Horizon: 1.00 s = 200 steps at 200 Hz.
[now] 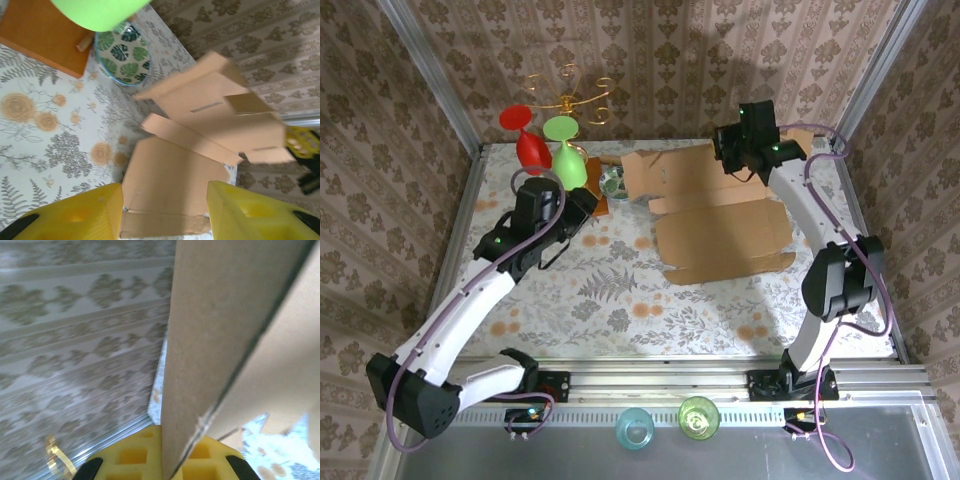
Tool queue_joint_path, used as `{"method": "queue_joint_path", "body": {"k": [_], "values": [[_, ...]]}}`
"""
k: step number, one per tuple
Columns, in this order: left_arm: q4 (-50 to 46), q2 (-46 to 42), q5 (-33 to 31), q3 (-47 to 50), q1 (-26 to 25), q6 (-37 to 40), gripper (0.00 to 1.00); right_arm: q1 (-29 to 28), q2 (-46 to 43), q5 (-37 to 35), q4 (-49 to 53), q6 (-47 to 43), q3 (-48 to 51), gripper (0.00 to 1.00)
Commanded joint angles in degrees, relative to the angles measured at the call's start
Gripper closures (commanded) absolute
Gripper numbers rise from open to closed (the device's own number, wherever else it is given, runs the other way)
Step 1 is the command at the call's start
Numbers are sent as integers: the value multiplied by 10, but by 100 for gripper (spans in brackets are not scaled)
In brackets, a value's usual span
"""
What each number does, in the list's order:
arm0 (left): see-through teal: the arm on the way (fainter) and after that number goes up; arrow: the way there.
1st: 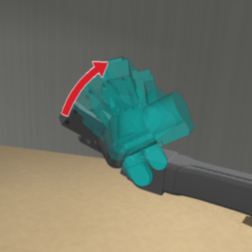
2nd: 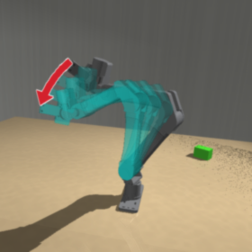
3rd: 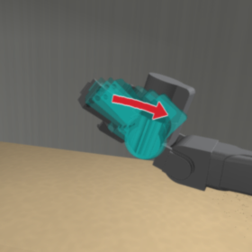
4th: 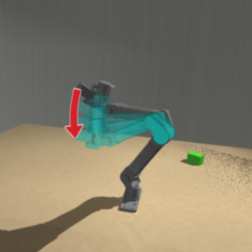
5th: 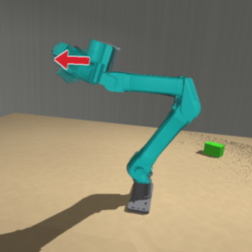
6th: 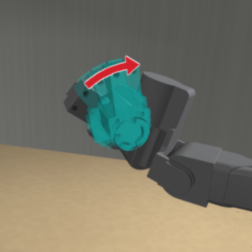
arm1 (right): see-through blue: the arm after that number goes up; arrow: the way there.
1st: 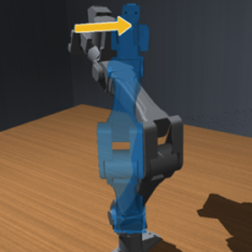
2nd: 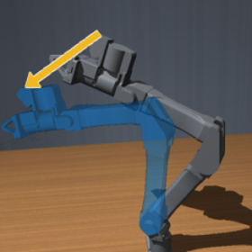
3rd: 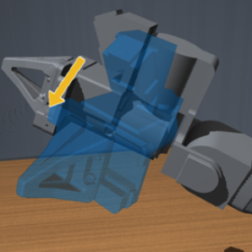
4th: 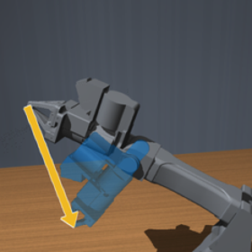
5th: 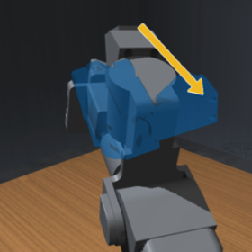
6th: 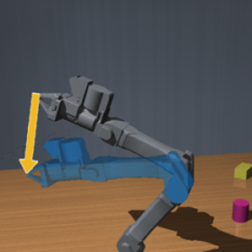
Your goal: Fold the paper box
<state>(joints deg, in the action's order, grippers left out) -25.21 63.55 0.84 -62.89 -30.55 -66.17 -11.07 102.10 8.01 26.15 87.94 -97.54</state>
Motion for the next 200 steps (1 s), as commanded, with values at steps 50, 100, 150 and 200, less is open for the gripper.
{"method": "queue_joint_path", "body": {"k": [50,100,150,200], "values": [[57,95,86,-72,-2,23,50,13,-58,54,-191,20,176,100],[112,215,120,-145,-23,35,50,16,-87,55,-219,15,257,100],[154,319,152,-206,-37,14,45,19,-78,57,-218,13,261,100],[183,373,159,-233,-41,-2,44,25,-64,68,-223,16,262,100]]}}
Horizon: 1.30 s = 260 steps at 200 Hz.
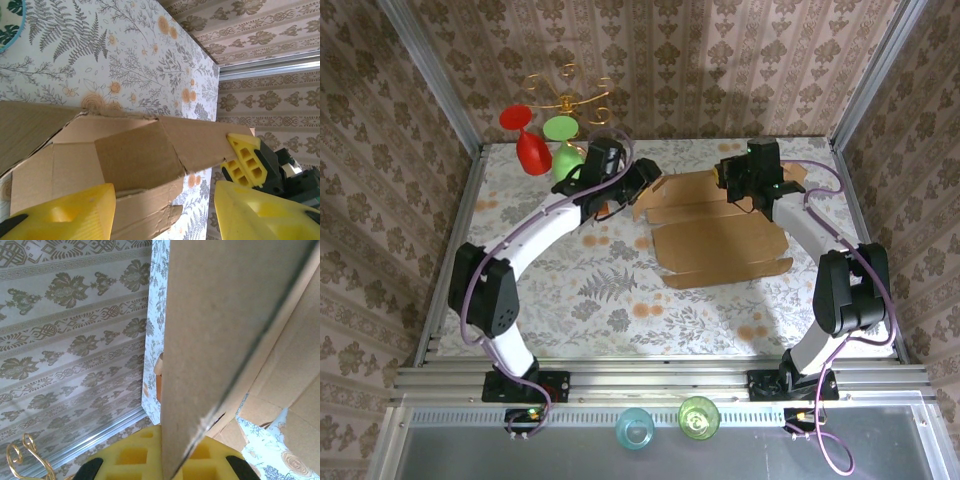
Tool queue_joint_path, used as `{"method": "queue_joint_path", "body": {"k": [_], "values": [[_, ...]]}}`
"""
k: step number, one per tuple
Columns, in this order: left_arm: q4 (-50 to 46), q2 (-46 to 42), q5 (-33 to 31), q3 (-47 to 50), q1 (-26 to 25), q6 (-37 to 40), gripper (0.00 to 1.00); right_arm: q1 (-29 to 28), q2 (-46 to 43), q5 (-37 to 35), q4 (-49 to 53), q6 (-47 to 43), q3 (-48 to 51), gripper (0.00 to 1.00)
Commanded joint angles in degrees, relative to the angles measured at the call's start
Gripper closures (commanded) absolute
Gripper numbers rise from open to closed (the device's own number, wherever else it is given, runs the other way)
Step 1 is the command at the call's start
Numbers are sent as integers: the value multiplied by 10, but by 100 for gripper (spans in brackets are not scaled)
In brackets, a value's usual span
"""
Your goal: Fold the paper box
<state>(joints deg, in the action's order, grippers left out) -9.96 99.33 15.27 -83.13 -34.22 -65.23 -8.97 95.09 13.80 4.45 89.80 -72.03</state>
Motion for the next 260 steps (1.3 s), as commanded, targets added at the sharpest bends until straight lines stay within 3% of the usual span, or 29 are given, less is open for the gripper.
{"method": "queue_joint_path", "body": {"k": [1,87,100,126,136,152,167,182,208,227,260], "values": [[31,16,15,-31,-5,-13,44,4,7,10,-6,-3,7,100],[40,79,35,-76,-24,-46,44,4,25,24,-15,9,5,100],[50,87,35,-78,-25,-54,49,4,24,25,-14,9,6,100],[64,101,35,-88,-25,-58,70,5,16,20,-9,9,13,100],[68,101,36,-90,-24,-60,73,6,12,18,-8,10,17,100],[61,88,32,-89,-23,-50,68,9,3,10,-1,12,21,100],[40,59,20,-82,-21,-24,55,13,-11,1,9,15,22,100],[19,14,1,-53,-16,7,49,18,-24,-6,30,21,17,100],[13,-76,-16,56,9,22,51,28,-46,-14,102,26,-13,100],[22,-120,-13,148,26,16,59,31,-58,-18,133,33,-28,100],[147,-127,-1,291,39,-29,73,33,-79,-21,154,49,-34,100]]}}
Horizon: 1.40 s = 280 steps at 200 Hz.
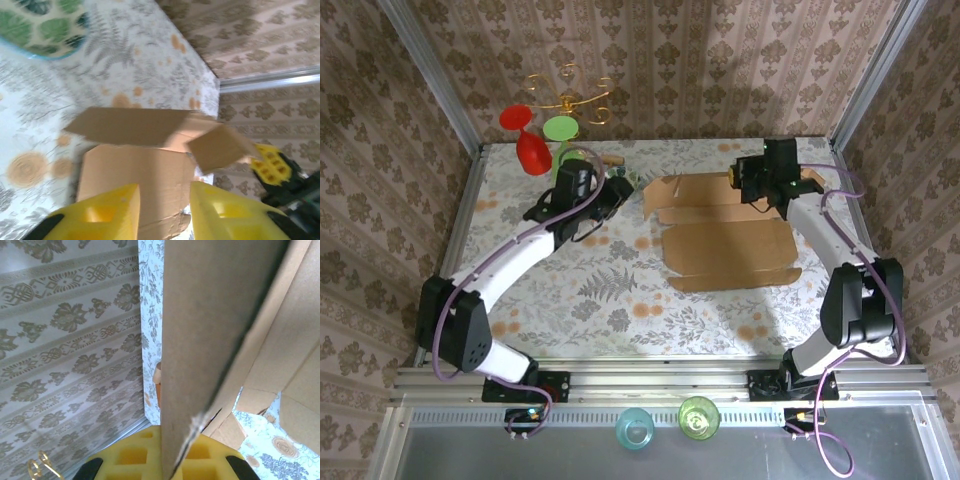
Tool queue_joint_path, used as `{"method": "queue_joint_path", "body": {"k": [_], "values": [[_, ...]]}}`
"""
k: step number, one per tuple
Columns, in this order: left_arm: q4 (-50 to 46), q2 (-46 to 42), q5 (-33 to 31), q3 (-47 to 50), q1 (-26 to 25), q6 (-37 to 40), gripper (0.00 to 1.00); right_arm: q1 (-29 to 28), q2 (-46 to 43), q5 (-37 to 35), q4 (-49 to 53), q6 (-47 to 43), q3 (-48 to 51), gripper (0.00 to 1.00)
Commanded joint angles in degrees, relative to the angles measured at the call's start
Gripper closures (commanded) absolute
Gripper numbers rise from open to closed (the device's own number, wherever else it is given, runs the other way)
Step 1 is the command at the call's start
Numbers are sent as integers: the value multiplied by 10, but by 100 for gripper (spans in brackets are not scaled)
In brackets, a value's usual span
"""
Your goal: Fold the paper box
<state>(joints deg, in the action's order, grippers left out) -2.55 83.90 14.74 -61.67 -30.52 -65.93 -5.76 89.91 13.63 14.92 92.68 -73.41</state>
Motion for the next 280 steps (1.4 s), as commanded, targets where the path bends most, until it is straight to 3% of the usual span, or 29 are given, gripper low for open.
{"method": "queue_joint_path", "body": {"k": [1,40,112,184,250,280], "values": [[77,29,6,79,2,-23,73,1,-28,-20,50,21,-20,100],[234,131,35,117,-1,-60,78,4,-51,-22,66,52,-17,100],[510,280,-31,126,-20,-137,71,13,-98,-26,113,86,-18,100],[615,358,-61,96,-62,-194,66,24,-124,-15,120,102,-19,100],[631,357,-78,82,-86,-193,63,25,-124,-1,79,112,23,100],[588,333,-75,79,-95,-165,63,25,-123,2,53,114,47,100]]}}
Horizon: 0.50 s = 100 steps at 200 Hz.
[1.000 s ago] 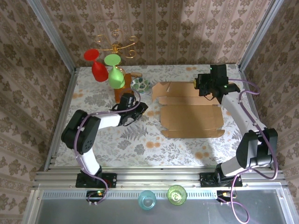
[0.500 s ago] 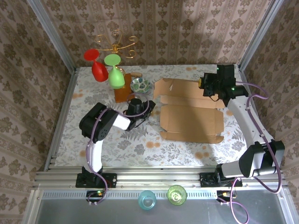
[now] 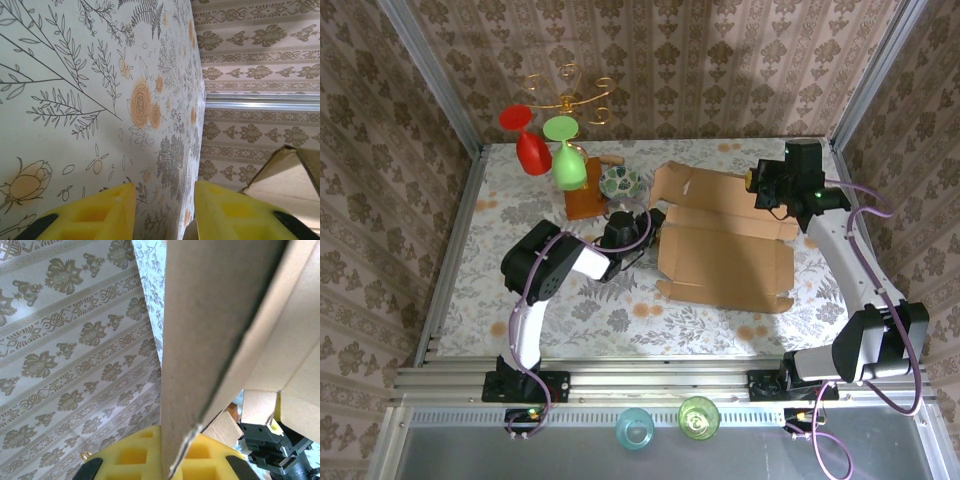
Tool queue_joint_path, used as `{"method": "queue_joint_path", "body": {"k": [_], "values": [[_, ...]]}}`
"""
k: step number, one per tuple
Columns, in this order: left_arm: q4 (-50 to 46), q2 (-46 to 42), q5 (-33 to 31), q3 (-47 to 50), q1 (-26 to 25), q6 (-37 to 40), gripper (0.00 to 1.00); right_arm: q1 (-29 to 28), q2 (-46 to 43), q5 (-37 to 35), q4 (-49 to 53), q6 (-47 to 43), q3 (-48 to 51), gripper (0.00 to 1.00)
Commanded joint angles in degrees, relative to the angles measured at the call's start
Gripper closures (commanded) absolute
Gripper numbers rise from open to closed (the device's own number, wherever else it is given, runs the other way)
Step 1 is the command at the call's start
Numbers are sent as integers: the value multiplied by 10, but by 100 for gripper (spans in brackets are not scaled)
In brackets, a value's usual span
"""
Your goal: Fold the paper box
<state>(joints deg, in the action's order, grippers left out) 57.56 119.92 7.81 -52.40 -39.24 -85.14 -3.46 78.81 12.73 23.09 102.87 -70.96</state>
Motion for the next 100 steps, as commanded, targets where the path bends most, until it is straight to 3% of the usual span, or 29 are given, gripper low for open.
{"method": "queue_joint_path", "body": {"k": [1,53,100], "values": [[-15,-28,-5,-14,-8,28,63,2,-11,11,-30,12,23,100],[-103,-58,-4,7,-20,83,60,-5,-3,-3,-117,12,71,100],[-110,-60,-5,28,-21,109,56,-24,6,-47,-261,-9,137,100]]}}
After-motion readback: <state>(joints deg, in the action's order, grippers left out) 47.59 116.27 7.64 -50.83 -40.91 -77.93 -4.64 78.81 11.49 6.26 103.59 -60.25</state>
